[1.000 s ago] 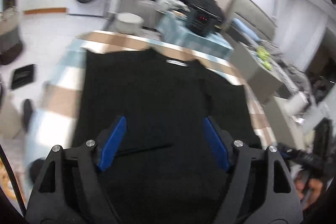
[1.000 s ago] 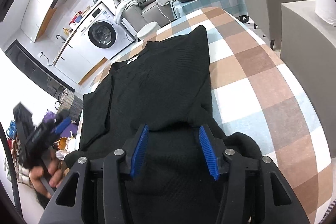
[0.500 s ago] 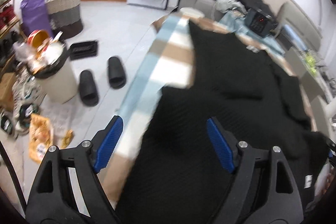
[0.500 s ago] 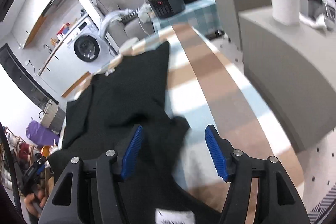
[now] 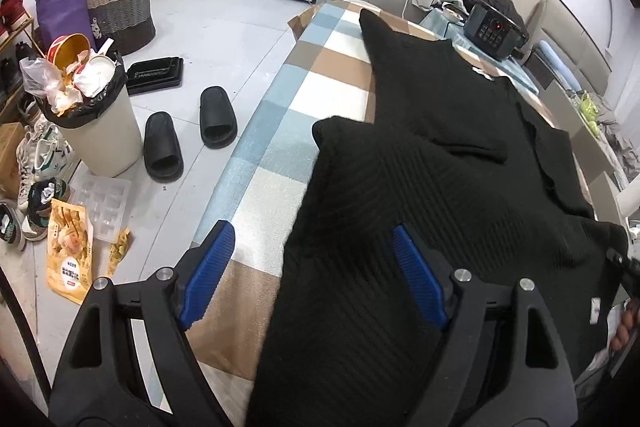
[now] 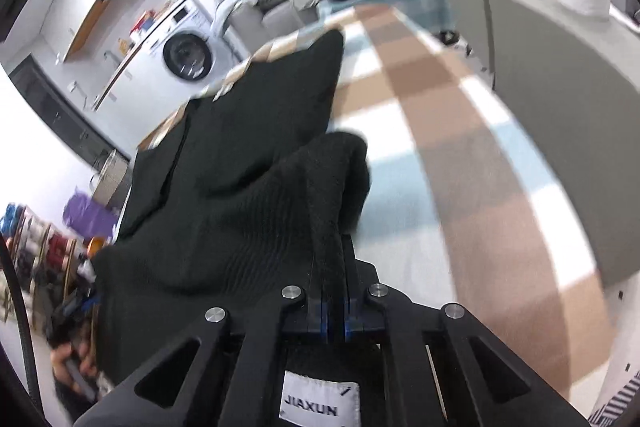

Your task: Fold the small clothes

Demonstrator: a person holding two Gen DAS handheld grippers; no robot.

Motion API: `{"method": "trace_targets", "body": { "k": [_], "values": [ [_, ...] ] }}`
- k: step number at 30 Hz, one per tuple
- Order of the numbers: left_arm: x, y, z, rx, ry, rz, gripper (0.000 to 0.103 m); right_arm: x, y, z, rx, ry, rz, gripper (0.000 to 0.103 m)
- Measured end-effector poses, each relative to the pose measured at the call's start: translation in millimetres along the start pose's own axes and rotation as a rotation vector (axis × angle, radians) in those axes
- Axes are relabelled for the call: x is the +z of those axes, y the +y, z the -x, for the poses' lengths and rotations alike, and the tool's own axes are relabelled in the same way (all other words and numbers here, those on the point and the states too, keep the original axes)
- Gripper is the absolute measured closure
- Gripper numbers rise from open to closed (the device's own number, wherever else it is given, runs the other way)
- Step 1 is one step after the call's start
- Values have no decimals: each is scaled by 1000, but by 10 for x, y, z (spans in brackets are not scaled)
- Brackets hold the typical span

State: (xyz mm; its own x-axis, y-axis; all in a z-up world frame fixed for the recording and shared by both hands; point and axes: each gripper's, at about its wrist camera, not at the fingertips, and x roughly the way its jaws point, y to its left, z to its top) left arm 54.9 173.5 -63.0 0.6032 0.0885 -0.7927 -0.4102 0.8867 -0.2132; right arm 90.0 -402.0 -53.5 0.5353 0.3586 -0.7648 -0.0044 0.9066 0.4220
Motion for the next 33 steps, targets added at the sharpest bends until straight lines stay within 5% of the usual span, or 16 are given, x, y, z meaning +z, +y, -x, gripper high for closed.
{"method": "trace_targets", "body": {
  "k": [4, 8, 21, 24, 29, 33],
  "values": [
    [-36, -11, 70, -8, 4, 1, 23, 174, 28, -42, 18, 4, -12, 92],
    [-178, 34, 134, -21, 27, -2, 23, 50, -29, 48, 32, 12, -40, 62],
    [-797, -16, 438, -27, 57, -67, 24, -640, -322, 498, 28, -26, -41, 54],
    [-855, -7, 496, -26, 42, -63, 36, -660, -337, 513, 20, -40, -36, 53],
    [-886, 12, 540, -10, 13, -46, 86, -626, -283, 434, 7, -49, 2, 52],
    [-866, 66, 561, -73, -2, 9, 98, -589, -279, 376, -6, -64, 17, 52]
  ]
}}
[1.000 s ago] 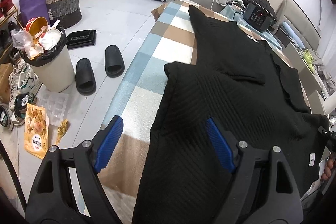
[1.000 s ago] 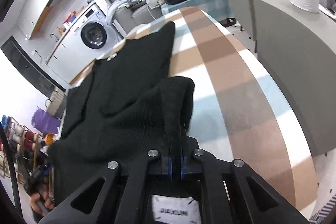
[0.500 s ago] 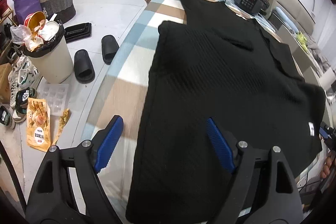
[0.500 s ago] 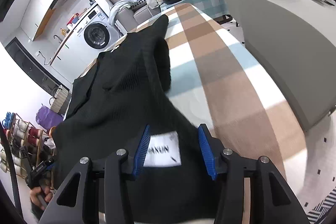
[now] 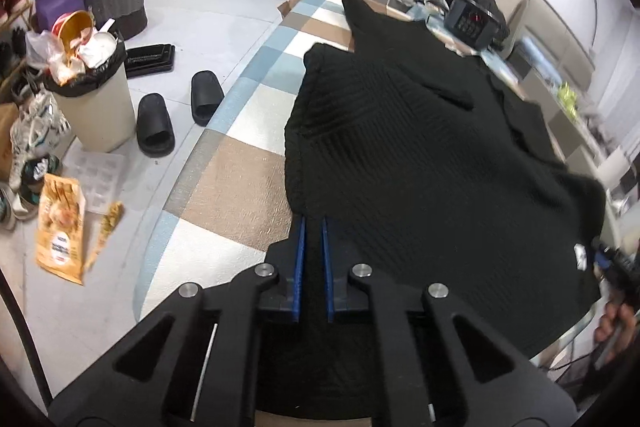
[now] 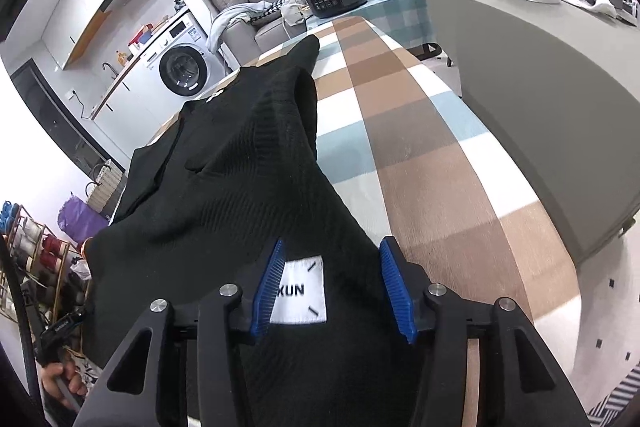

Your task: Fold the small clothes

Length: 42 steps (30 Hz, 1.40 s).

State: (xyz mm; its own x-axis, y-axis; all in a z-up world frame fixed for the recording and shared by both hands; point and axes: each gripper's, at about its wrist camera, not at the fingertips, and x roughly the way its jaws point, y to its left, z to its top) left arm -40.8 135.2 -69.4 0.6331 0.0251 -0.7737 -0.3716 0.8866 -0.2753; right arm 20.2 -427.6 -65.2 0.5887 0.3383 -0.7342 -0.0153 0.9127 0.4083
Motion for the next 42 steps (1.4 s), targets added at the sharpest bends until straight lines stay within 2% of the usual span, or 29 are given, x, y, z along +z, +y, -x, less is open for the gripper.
{"method": "trace_targets", "body": {
  "k": [3, 5, 7, 12, 14, 17, 23, 26, 30, 31, 33, 34, 35, 36, 37, 39, 42],
  "values": [
    [28, 21, 107, -23, -40, 15, 99, 34, 1, -45, -9, 0, 12, 57],
    [59, 32, 200, -25, -67, 19, 100, 45, 28, -47, -2, 1, 29, 85],
    [102, 61, 317, -37, -95, 33, 100, 24, 77, -20, 40, 16, 54, 98],
    [259, 101, 564, -80, -154, 57, 100, 0, 177, 257, 198, -43, 30, 98],
    [357, 62, 621, -83, -180, 42, 100, 63, 206, 356, 238, -86, 1, 98],
    [508, 6, 636, -89, -205, 35, 100, 203, 287, 450, 245, -148, -4, 98],
    [904, -75, 407, -70, -230, 30, 100, 457, 415, 271, 197, -187, 8, 98],
    [1018, -58, 144, -25, -183, 25, 100, 626, 441, 42, 117, -174, 7, 98],
    [986, 62, -155, 1, -90, 67, 99, 712, 342, -276, -13, -104, -19, 98],
    [971, 87, -201, -4, -74, 79, 97, 717, 313, -350, -32, -77, -25, 96],
    [949, 115, -242, 1, -57, 82, 78, 709, 268, -428, -54, -29, -34, 90],
    [938, 142, -247, 4, -56, 86, 55, 702, 244, -435, -43, -22, -39, 77],
    [960, 147, -236, -1, -74, 94, 39, 695, 221, -426, -25, -24, -47, 53],
    [958, 162, -231, -9, -89, 96, 35, 697, 199, -403, -13, -35, -59, 45],
    [977, 166, -232, -19, -95, 94, 34, 709, 180, -371, 4, -55, -69, 43],
    [1065, 129, -290, -35, -87, 84, 34, 747, 167, -356, 36, -64, -81, 42],
    [1226, 25, -462, -54, -65, 64, 34, 856, 146, -462, 35, -58, -117, 38]
  ]
}}
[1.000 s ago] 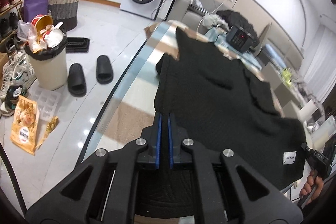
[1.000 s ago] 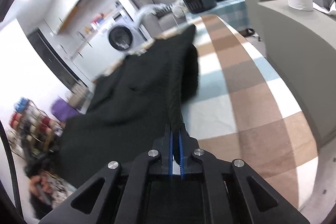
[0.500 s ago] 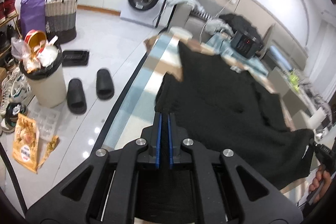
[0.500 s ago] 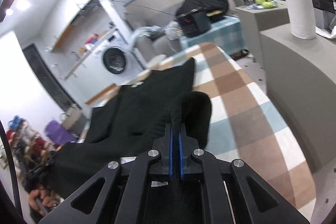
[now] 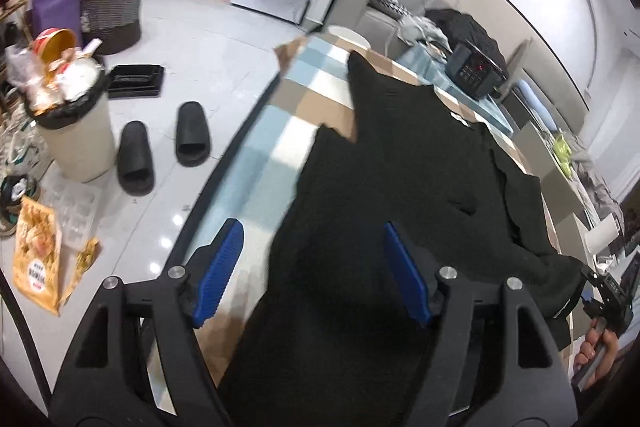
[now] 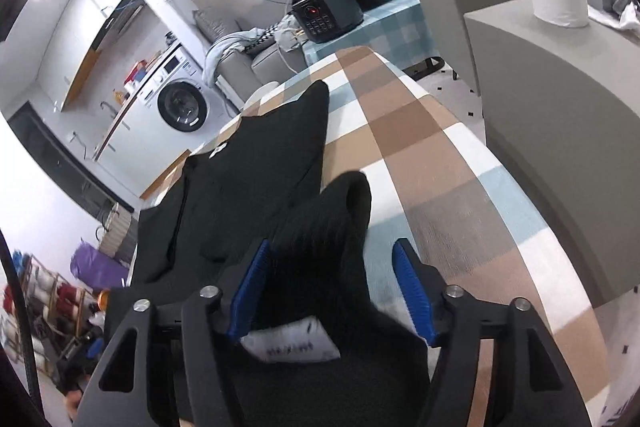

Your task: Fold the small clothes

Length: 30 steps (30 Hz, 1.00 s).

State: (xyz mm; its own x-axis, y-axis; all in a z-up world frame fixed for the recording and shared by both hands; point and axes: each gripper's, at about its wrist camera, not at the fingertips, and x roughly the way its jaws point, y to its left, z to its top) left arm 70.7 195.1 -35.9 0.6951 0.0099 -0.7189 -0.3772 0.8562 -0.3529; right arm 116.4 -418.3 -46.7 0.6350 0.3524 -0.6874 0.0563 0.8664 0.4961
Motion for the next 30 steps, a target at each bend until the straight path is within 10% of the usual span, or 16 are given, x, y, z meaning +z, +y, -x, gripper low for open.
{"method": "trace_targets", "body": {
  "k": [10, 15, 19, 30],
  "values": [
    [206, -425, -853, -36, 104, -71, 36, 72, 270, -571, 20, 97, 61, 50],
    [250, -548, -1046, -72, 128, -102, 69, 79, 323, -687, 6, 116, 96, 62],
    [222, -602, -1082, -95, 130, -97, 81, 55, 402, -747, -2, 126, 133, 81],
    [-158, -650, -713, -94, 151, -139, 82, -131, 375, -520, -41, 157, 150, 85]
  ]
}}
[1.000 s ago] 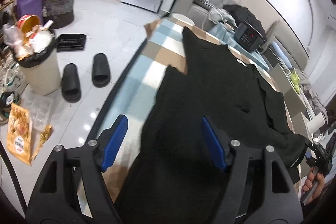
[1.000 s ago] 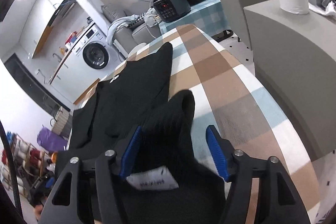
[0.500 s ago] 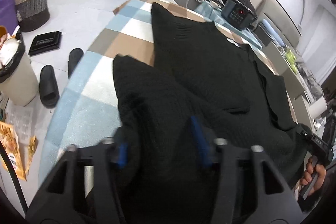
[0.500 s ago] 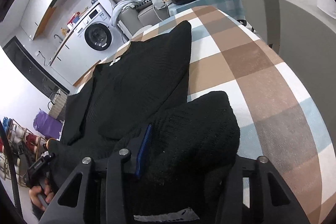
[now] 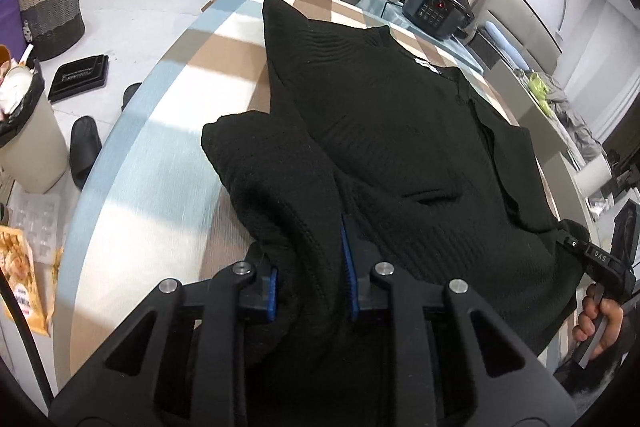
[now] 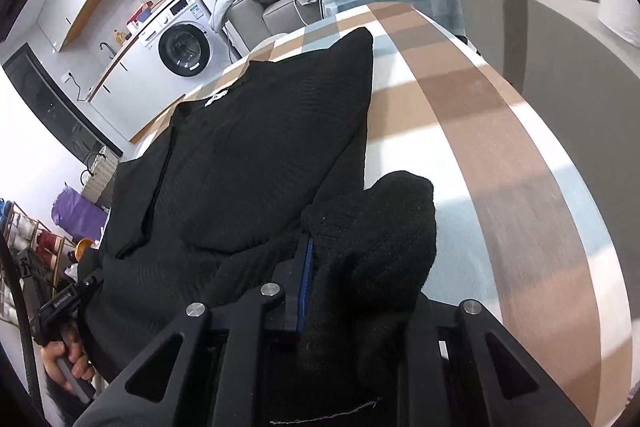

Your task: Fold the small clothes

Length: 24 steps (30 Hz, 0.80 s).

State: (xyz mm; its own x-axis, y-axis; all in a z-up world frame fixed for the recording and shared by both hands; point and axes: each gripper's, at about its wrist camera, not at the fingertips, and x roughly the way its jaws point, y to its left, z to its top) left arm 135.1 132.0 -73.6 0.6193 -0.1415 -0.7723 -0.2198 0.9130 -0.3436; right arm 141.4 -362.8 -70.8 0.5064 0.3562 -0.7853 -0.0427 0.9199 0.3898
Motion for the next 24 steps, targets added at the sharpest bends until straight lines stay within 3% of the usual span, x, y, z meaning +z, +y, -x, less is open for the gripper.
{"method": "trace_targets", "body": {
  "k": [6, 9, 14, 21, 24],
  "values": [
    [-132, 70, 166, -7, -23, 57, 75, -206, -141, 232, 28, 8, -41, 80],
    [-112, 81, 290, 29, -57, 79, 66, -179, -210, 327, 42, -25, -77, 61],
    [-207, 285, 645, 62, -134, 123, 46, -315, -360, 744, 59, -137, -116, 58],
    [-597, 475, 1068, 103, -153, 165, 42, -772, -512, 1041, 63, -172, -161, 53],
    [-784, 547, 1229, 108, -147, 168, 42, -917, -582, 1152, 108, -194, -181, 47]
  ]
}}
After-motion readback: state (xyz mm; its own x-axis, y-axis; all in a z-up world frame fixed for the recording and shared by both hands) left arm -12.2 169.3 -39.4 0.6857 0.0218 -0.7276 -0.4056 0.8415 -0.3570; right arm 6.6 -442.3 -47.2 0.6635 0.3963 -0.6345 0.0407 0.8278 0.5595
